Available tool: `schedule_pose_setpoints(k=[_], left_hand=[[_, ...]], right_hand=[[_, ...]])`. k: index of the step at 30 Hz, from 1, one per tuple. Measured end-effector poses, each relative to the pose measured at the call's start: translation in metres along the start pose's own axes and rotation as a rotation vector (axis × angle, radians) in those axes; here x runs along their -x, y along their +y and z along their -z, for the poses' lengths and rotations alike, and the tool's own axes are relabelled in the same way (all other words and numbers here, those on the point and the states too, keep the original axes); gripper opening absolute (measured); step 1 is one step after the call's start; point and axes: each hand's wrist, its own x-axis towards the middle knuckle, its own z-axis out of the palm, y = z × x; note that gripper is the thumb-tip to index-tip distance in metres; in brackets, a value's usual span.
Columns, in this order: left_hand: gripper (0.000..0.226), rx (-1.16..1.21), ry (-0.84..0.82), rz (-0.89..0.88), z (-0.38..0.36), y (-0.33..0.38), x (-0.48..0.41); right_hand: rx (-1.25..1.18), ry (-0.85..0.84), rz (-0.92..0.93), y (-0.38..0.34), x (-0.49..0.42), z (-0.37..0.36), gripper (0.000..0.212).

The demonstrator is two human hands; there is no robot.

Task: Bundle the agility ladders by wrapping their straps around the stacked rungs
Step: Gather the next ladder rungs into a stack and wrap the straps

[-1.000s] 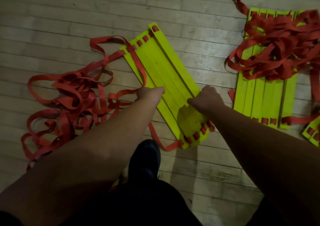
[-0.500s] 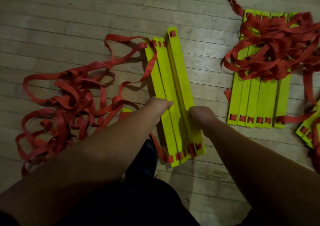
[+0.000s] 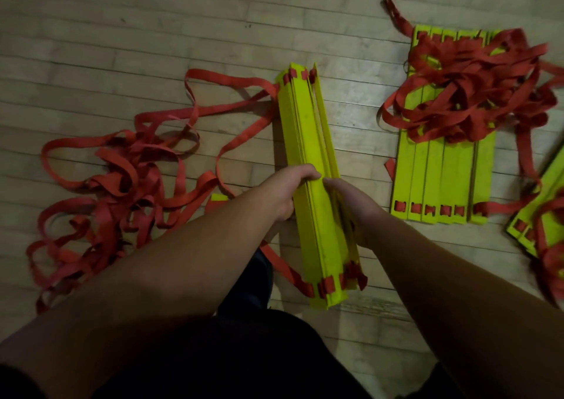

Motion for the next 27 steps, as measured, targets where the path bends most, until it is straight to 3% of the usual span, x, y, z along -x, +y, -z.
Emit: schedule_pose_setpoints(k=[6,10,12,14,17,20,23,27], left_hand=[[0.038,0.013,-0.06,-0.03,-0.016,0.007,0.013],[0.004,-0.029,-0.072,-0.134,-0.037,0.022,0.037],[0.017,-0.047,-0.086,-0.16,-0.05,0.034,0.054],[0.021,-0.098,-0.141,-0.198,-0.069,0.051,0.077],[0.026,-0.155,-0.181,-0.306,-0.103,0.082,0.115],[0.015,-0.151,-0.198,-0.43,-0.136,0.108,0.159],[0.014,-0.168,-0.225,-0.539,-0.16,0.127,0.203],[0.057,-0.146,-0.252,-0.639,-0.183,0.143,0.265]], right_hand=[[0.02,-0.079,0.059,-0.014,0.042,0.009,0.032],[-0.008,-0.025,0.184,-0.025,0.062,0.014,0.092],[-0.053,0.019,0.251,-0.033,0.082,0.021,0.106],[-0.068,0.07,0.34,-0.045,0.105,0.029,0.101],[-0.045,0.097,0.481,-0.068,0.147,0.046,0.066],[-0.037,0.14,0.57,-0.093,0.2,0.057,0.074],[-0.036,0.146,0.675,-0.113,0.252,0.069,0.058],[-0.131,0.106,0.757,-0.123,0.316,0.077,0.046]])
